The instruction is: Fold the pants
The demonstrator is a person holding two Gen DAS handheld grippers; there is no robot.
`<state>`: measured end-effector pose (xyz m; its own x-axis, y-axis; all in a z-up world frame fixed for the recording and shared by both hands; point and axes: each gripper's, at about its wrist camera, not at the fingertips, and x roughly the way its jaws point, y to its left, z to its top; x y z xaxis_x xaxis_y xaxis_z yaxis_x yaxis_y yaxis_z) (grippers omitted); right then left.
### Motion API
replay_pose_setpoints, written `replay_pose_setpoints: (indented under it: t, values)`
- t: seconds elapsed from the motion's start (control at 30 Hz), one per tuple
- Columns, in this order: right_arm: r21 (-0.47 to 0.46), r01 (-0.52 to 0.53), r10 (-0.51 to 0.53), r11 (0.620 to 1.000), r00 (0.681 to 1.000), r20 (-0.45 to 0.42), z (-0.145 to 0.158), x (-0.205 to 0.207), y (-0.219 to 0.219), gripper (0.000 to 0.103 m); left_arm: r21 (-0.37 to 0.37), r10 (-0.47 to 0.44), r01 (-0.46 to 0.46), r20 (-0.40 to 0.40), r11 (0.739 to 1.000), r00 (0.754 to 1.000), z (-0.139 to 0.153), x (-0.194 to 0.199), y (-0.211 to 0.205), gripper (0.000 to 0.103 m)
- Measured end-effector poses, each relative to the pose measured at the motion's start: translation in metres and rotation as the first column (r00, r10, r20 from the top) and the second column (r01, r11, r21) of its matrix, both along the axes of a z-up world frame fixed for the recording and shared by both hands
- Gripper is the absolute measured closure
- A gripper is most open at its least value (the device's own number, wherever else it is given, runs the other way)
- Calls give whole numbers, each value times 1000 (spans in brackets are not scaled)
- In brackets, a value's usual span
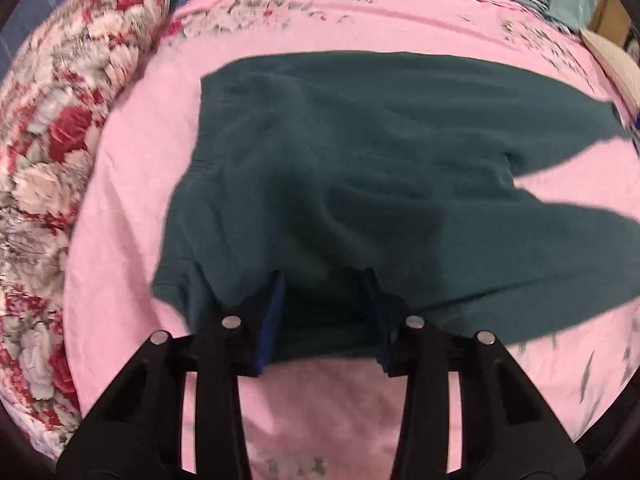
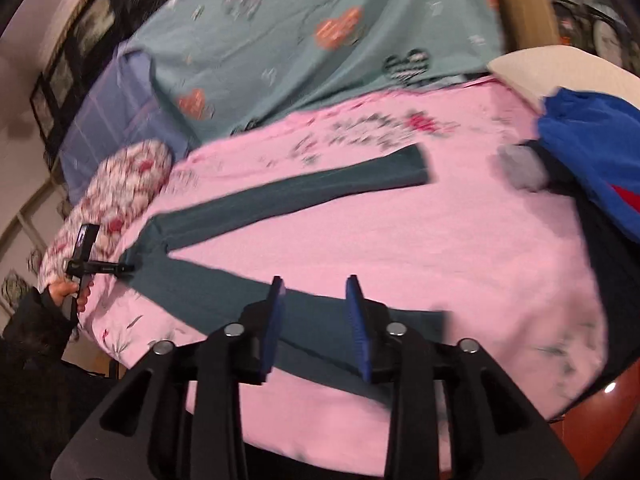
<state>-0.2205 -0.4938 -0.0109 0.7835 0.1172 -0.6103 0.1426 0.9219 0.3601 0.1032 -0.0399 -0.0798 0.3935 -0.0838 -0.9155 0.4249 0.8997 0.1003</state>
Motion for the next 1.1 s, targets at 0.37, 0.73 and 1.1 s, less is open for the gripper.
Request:
replay_pose_setpoints:
  t: [0.37,0.73,1.1]
  values:
    - [-235,-335,283,913,932,-228,-14,120,152,46,43,-47,47,-8,998,999,16,-72,47,59]
    - [-236,-490,429,839,863,-268,21,158,173,46,-158,43,-11,205,987,978,75,13,40,26]
    - [-337,-639,530,691,765,-365,-10,395,190,52,-110,152,-139,124,984,981,21,195,44,26]
